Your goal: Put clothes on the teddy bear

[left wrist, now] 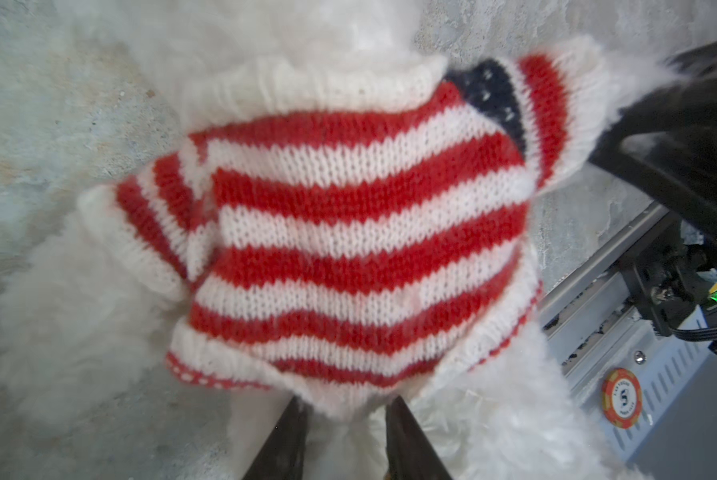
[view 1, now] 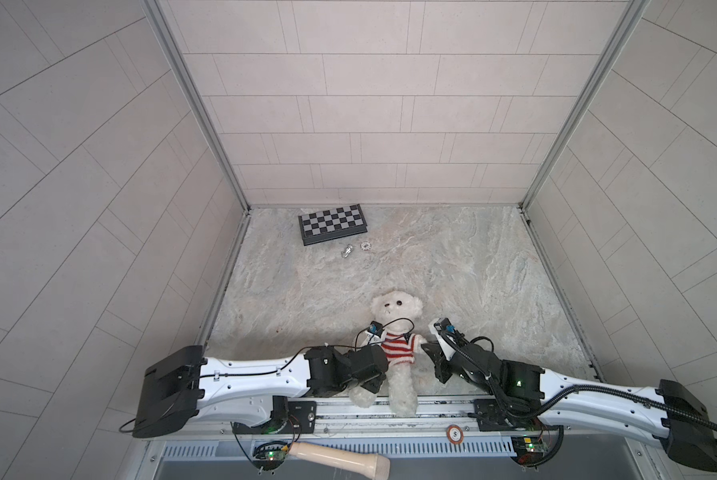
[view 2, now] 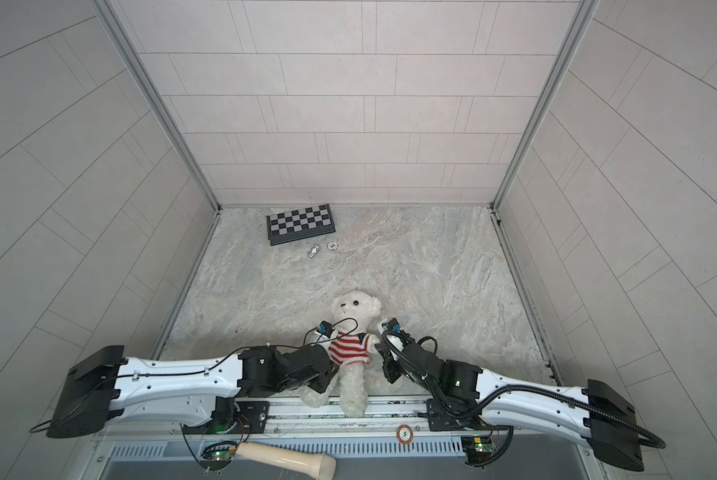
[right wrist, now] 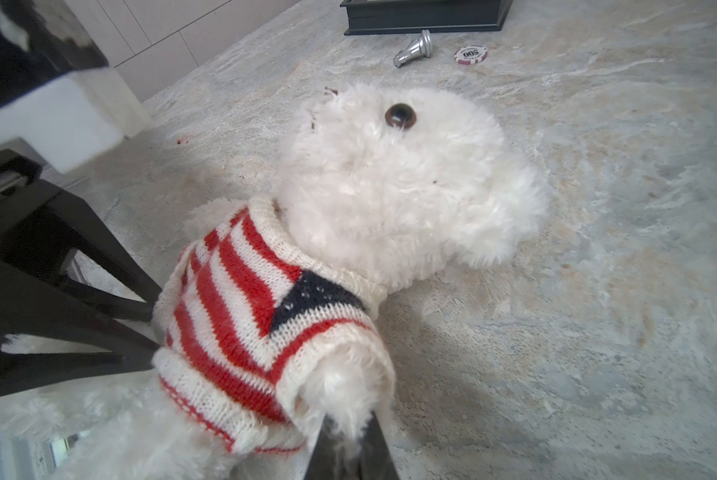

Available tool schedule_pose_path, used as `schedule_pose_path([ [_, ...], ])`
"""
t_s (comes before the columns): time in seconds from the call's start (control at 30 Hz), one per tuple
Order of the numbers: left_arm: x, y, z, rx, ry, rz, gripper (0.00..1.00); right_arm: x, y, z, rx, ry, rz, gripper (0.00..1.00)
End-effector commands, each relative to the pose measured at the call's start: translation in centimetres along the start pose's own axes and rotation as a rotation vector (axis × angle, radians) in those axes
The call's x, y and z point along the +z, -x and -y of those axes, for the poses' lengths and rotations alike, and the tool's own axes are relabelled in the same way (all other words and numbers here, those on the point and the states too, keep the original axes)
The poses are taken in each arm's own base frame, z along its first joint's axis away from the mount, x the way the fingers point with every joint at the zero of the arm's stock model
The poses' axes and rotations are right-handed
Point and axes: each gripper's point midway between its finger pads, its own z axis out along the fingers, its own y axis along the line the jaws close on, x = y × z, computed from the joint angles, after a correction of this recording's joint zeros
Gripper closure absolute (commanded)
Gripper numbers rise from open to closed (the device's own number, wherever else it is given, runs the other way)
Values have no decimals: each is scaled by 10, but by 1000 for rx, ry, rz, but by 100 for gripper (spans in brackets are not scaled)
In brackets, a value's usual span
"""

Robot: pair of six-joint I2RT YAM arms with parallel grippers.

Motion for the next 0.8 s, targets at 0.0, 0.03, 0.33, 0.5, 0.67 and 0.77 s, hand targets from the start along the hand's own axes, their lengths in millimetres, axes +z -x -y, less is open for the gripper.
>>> schedule_pose_path([
  [0.0,-16,9,-1,-32,-21,56,66,0,-3,9,9,-44,9,100],
  [0.03,-26,22,2,-37,-41,106,66,1,-4,10,5,-49,3,100],
  [0.33,-45,87,-15,-122,-88,210,62,6,-9,11,-4,-57,-15,100],
  [0.5,-10,82,-14,-122,-95,118,63,1,-8,13,6,-61,-5,100],
  [0.67,9,63,-13,-156,-130,65,65,-3,-11,21,15,-87,2,100],
  [0.77,10,50,-13,-178,-162,56,64,-4,-12,23,22,-92,3,100],
])
